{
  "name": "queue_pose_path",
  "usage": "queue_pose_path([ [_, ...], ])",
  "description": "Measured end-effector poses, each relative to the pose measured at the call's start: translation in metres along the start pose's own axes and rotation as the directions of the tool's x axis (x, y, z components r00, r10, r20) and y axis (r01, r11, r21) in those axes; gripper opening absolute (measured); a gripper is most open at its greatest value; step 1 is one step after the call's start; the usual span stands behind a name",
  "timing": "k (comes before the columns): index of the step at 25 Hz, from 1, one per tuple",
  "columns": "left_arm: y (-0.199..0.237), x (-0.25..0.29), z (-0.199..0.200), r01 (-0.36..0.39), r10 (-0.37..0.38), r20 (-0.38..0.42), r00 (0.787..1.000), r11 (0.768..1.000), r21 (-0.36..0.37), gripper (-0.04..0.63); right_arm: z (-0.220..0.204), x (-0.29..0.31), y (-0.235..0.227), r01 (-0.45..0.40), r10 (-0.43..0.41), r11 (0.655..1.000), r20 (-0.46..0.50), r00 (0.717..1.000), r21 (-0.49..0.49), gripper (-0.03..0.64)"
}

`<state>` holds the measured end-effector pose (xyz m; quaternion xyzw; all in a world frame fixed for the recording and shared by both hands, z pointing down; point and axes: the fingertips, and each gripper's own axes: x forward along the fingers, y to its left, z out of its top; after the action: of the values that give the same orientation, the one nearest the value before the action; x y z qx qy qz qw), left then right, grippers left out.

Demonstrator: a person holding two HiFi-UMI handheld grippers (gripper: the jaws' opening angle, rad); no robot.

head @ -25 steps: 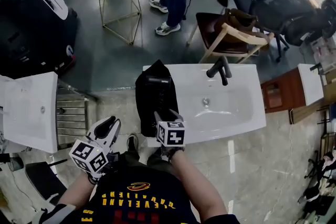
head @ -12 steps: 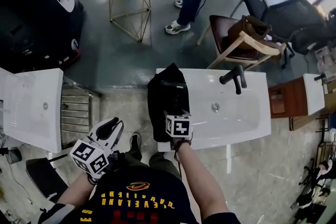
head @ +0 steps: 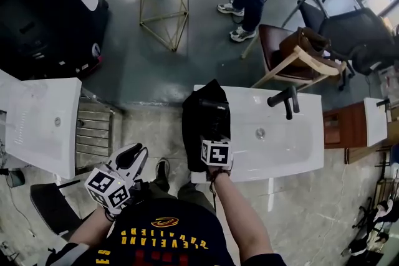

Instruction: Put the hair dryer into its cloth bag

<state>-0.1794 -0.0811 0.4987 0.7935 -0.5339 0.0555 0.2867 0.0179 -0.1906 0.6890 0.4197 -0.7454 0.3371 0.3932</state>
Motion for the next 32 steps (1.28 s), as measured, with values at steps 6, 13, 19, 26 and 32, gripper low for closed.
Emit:
queue_pose_path([
  [6, -0.036, 0.015, 0.003, 0.119, -0.112, -0.055, 0.992, 0.981, 0.151, 0.052, 0.009, -0.030, 0.001, -0.016, 0.016, 1.000, 0.072, 0.997, 0.011, 0.236],
  [13, -0.082, 0.048, -0.014, 0.296, -0.245, -0.189, 0.951, 0.899, 0.324, 0.052, -0.024, -0.081, -0.011, -0.072, 0.058, 0.991, 0.124, 0.991, 0.117, 0.236],
  [19, -0.124, 0.086, -0.056, 0.463, -0.276, -0.391, 0.878, 0.696, 0.549, 0.055, -0.081, -0.122, -0.021, -0.066, 0.032, 0.972, 0.150, 0.988, 0.226, 0.236],
  [26, -0.143, 0.129, -0.145, 0.665, -0.160, -0.671, 0.724, 0.419, 0.618, 0.135, -0.148, -0.144, -0.028, -0.009, -0.037, 0.945, 0.136, 0.990, 0.327, 0.236],
  [32, -0.101, 0.150, -0.188, 0.729, 0.126, -0.776, 0.618, 0.278, 0.625, 0.179, -0.179, -0.152, -0.017, -0.004, -0.045, 0.932, 0.128, 0.991, 0.361, 0.236],
])
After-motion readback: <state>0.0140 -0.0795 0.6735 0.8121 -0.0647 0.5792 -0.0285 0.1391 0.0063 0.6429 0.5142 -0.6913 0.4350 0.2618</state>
